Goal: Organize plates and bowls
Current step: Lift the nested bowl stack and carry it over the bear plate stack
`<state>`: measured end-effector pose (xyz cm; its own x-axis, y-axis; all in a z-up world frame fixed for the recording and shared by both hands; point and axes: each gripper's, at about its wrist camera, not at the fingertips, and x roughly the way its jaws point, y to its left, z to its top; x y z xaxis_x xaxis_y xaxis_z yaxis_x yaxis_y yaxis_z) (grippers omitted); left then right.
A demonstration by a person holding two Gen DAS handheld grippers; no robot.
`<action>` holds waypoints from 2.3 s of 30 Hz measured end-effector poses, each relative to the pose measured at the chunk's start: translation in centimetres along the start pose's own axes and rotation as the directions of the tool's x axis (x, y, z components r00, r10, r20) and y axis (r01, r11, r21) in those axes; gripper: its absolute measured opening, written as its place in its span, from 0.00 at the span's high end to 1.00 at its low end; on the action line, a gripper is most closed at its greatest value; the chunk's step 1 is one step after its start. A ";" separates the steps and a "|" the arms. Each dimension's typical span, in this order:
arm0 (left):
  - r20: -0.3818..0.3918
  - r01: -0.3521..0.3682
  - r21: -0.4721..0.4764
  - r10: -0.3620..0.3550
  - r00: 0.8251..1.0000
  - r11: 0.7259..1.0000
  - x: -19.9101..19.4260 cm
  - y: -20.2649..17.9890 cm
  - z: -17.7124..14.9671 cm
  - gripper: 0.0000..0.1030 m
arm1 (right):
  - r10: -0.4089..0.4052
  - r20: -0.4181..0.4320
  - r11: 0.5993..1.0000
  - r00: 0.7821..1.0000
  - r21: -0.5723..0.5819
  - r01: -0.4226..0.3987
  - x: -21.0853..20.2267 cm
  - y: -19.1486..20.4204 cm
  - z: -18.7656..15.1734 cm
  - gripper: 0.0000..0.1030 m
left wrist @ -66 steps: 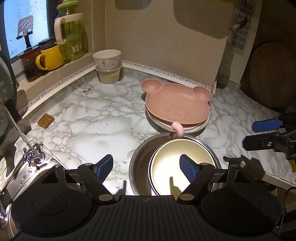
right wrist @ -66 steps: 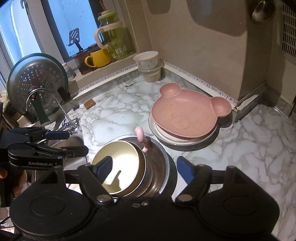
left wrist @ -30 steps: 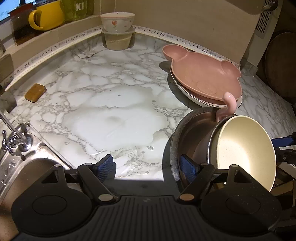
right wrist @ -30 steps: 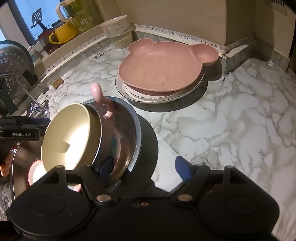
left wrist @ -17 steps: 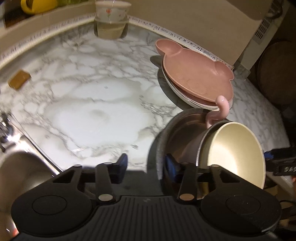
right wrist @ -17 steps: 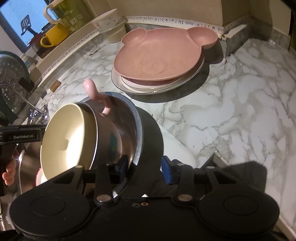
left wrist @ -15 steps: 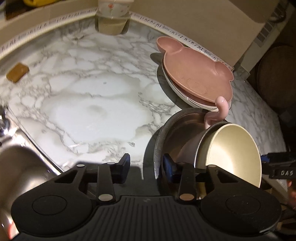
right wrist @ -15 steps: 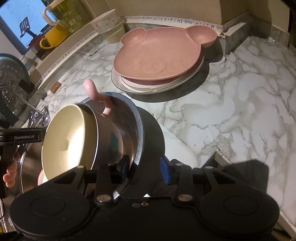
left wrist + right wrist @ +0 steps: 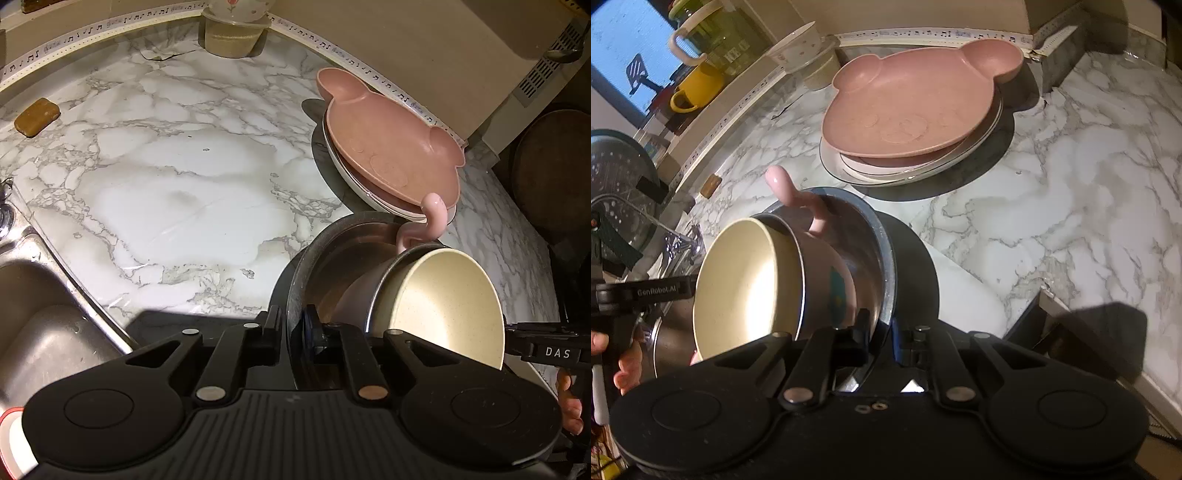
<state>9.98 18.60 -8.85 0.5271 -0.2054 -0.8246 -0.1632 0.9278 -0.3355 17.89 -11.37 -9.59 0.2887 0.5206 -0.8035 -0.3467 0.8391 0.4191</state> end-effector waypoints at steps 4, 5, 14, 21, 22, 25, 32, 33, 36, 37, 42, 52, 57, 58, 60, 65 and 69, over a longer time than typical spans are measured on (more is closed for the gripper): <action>-0.002 -0.016 0.008 0.016 1.000 1.000 0.0 -0.3 -0.3 0.91 | -0.017 0.005 1.000 1.000 -0.014 0.017 0.0 0.3 -0.1 0.89; 0.000 -0.019 0.007 0.019 1.000 1.000 -0.1 -0.4 -0.4 0.91 | -0.020 0.007 1.000 1.000 -0.014 0.021 0.0 0.4 -0.1 0.89; 0.003 -0.045 0.009 0.045 0.999 0.999 -0.3 -1.0 -0.6 0.91 | -0.047 0.010 0.999 0.999 -0.021 0.047 -0.1 0.5 -0.2 0.89; 0.009 -0.063 0.002 0.063 0.998 0.998 -0.8 -1.8 -0.7 0.92 | -0.055 0.007 0.998 0.998 -0.025 0.056 -0.5 0.3 -0.2 0.90; 0.011 -0.065 0.001 0.065 0.998 0.998 -0.9 -1.9 -0.7 0.92 | -0.053 0.007 0.998 0.999 -0.020 0.053 -0.6 0.3 -0.2 0.90; 0.011 -0.075 -0.003 0.075 0.997 0.997 -1.2 -2.3 -0.6 0.92 | -0.053 0.004 0.999 0.999 -0.011 0.053 -1.0 0.2 0.0 0.90; 0.018 -0.090 -0.014 0.090 0.996 0.996 -2.0 -3.1 -0.1 0.92 | -0.063 -0.016 0.998 0.998 -0.024 0.063 -1.7 0.5 0.9 0.90; 0.018 -0.093 -0.013 0.093 0.996 0.996 -2.1 -3.3 0.1 0.92 | -0.063 -0.020 0.998 0.998 -0.025 0.063 -1.8 0.5 1.1 0.90; 0.017 -0.100 -0.015 0.100 0.995 0.995 -2.4 -3.7 0.6 0.92 | -0.065 -0.022 0.997 0.998 -0.030 0.065 -2.2 0.6 1.8 0.90; 0.018 -0.100 -0.017 0.100 0.995 0.995 -2.5 -3.8 0.8 0.92 | -0.064 -0.020 0.997 0.998 -0.031 0.063 -2.4 0.6 2.1 0.90; 0.029 -0.104 -0.027 0.104 0.994 0.994 -3.0 -4.5 2.2 0.92 | -0.068 -0.016 0.997 0.998 -0.043 0.067 -3.0 0.7 3.7 0.90; 0.049 -0.118 -0.014 0.119 0.992 0.993 -2.8 -6.2 5.9 0.91 | -0.085 -0.008 0.995 0.996 -0.058 0.084 -3.5 0.3 7.8 0.90; 0.056 -0.124 -0.007 0.124 0.991 0.992 -1.9 -7.2 8.4 0.91 | -0.092 0.007 0.994 0.996 -0.063 0.092 -3.4 -0.3 10.5 0.90; 0.057 -0.125 -0.005 0.125 0.991 0.992 -1.7 -7.4 8.9 0.91 | -0.094 0.011 0.994 0.996 -0.063 0.094 -3.4 -0.4 11.0 0.90; 0.061 -0.127 -0.001 0.127 0.990 0.992 -1.2 -7.8 10.0 0.91 | -0.096 0.017 0.993 0.995 -0.060 0.097 -3.3 -0.7 12.1 0.90; 0.062 -0.135 -0.002 0.135 0.989 0.991 0.1 -8.8 12.8 0.91 | -0.101 0.019 0.993 0.995 -0.055 0.102 -2.7 -1.5 14.6 0.90; 0.064 -0.136 0.002 0.135 0.989 0.991 1.2 -9.5 14.7 0.91 | -0.106 0.024 0.993 0.994 -0.039 0.107 -2.4 -2.3 16.4 0.90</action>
<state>24.42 14.14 -0.03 0.5526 -0.0575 -0.8315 -0.2316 0.9477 -0.2195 32.62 -11.99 -1.71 0.3454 0.4321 -0.8330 -0.3483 0.8833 0.3138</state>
